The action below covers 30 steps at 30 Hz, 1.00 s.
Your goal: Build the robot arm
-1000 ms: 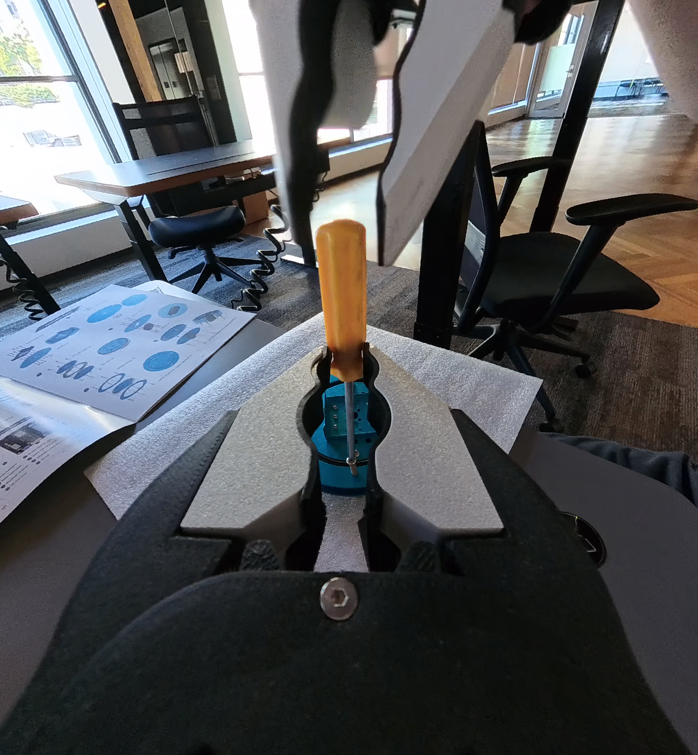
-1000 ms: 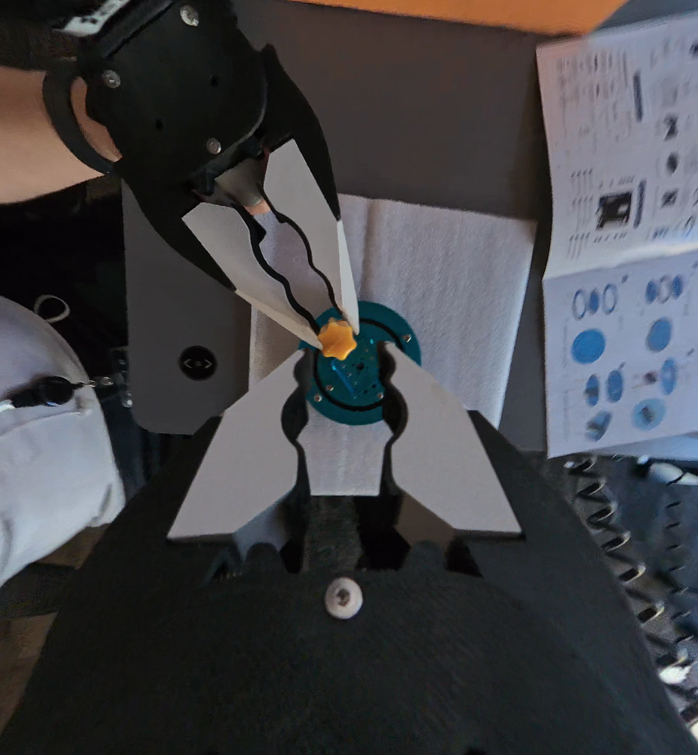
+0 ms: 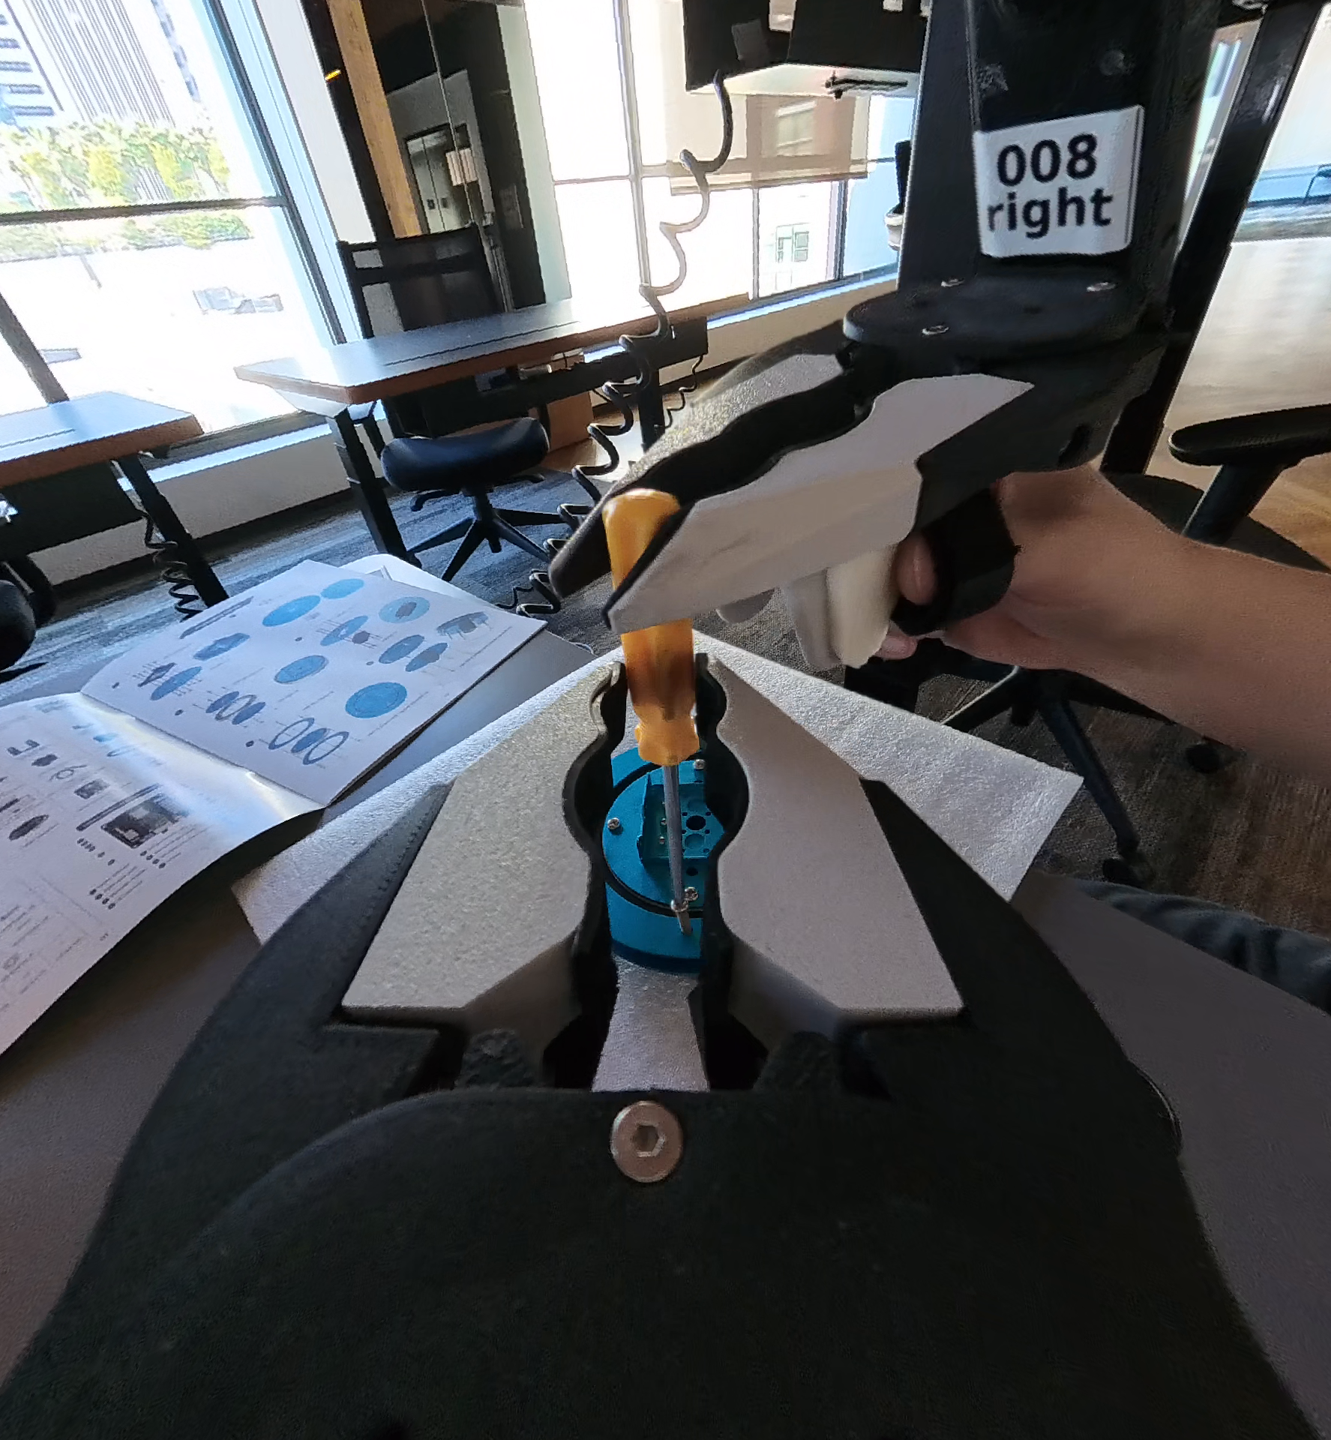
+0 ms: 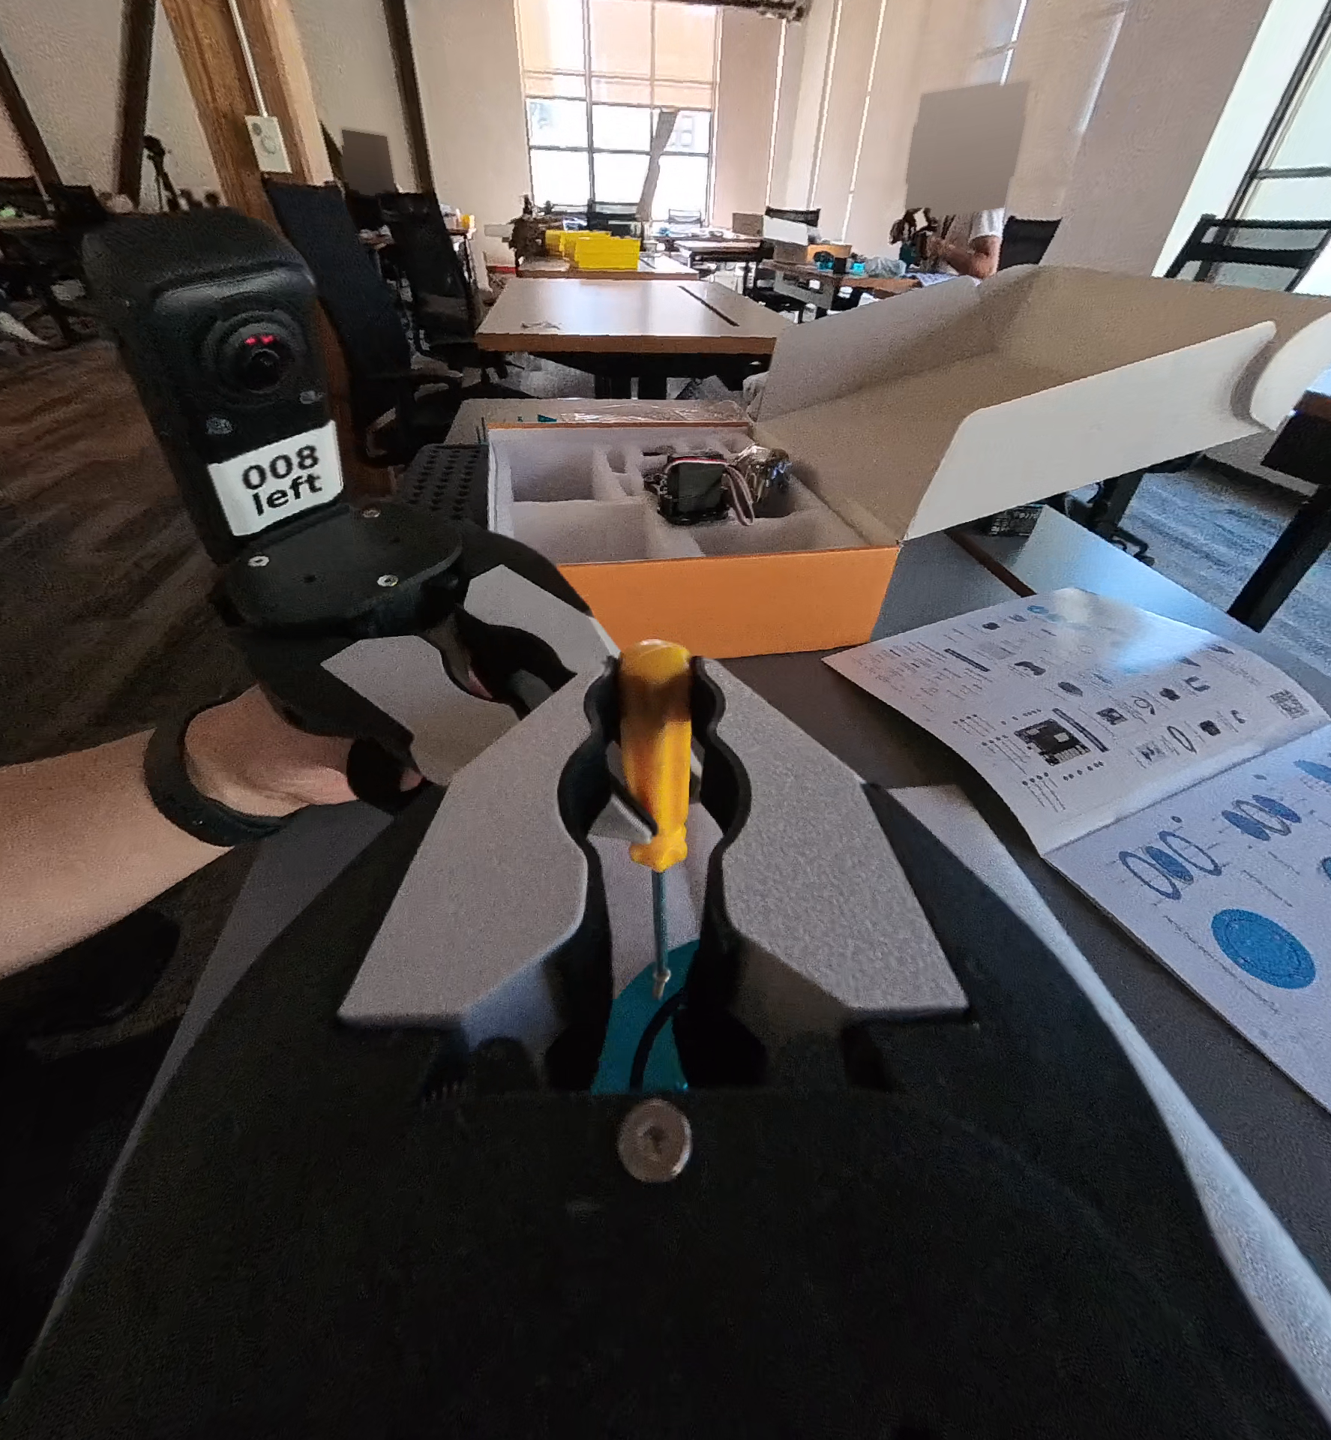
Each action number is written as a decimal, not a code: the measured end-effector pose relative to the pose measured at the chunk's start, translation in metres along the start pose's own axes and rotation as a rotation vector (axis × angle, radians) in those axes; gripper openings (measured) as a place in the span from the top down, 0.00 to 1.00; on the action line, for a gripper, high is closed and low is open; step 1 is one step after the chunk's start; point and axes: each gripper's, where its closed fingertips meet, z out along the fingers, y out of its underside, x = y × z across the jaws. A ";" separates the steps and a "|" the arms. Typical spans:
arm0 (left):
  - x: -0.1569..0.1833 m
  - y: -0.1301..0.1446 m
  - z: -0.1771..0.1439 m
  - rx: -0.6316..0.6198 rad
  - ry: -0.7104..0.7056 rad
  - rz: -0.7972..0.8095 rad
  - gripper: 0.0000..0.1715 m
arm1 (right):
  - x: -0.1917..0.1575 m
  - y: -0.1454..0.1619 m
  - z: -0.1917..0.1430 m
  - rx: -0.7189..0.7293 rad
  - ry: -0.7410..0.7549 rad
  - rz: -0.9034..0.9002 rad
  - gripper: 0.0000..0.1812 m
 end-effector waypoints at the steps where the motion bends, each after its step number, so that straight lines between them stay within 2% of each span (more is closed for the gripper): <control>1: 0.001 0.000 0.000 -0.001 0.008 0.004 0.91 | -0.001 0.000 0.000 0.005 0.004 0.000 0.91; 2: 0.002 0.000 0.000 -0.001 0.026 -0.001 0.91 | -0.002 -0.001 -0.001 0.010 -0.014 -0.005 0.91; 5: 0.006 0.000 0.000 -0.004 0.091 -0.002 0.92 | 0.000 -0.005 -0.001 0.048 -0.096 0.051 0.81; 8: 0.007 0.000 0.001 -0.005 0.144 0.008 0.92 | -0.010 -0.001 -0.001 0.006 -0.250 0.102 0.90; 11: 0.005 0.000 0.002 -0.010 0.148 -0.033 0.92 | -0.003 -0.001 0.000 0.003 -0.144 0.046 0.90; 13: 0.001 0.000 0.004 -0.016 0.083 -0.026 0.84 | 0.002 -0.001 0.000 0.006 -0.048 0.035 0.90; 17: 0.004 0.003 0.006 -0.043 0.029 0.020 0.91 | 0.003 -0.002 -0.002 0.041 0.086 0.031 0.90; 19: 0.007 0.003 0.006 -0.047 0.063 0.020 0.91 | 0.000 -0.002 -0.003 0.035 0.059 -0.003 0.90; 21: 0.008 0.004 0.005 -0.046 0.109 0.012 0.91 | -0.001 -0.003 -0.002 0.032 -0.013 0.030 0.78; 22: 0.011 0.004 0.004 -0.042 0.151 0.008 0.91 | -0.003 -0.003 -0.002 0.019 -0.065 0.049 0.78; 23: 0.013 0.003 0.004 -0.039 0.190 0.003 0.91 | -0.011 0.001 -0.003 -0.009 -0.148 0.047 0.89; 24: 0.014 0.003 0.004 -0.035 0.212 -0.005 0.91 | -0.013 0.002 -0.002 -0.024 -0.186 0.057 0.91; 27: 0.009 0.003 0.005 -0.044 0.180 -0.023 0.89 | -0.006 0.003 0.001 -0.035 -0.097 0.039 0.92; 28: 0.007 0.002 0.005 -0.046 0.139 -0.016 0.82 | -0.003 0.003 0.002 -0.042 -0.045 0.020 0.92; 30: 0.003 0.002 0.005 -0.052 0.062 0.014 0.84 | 0.003 0.004 0.001 -0.049 0.046 -0.003 0.92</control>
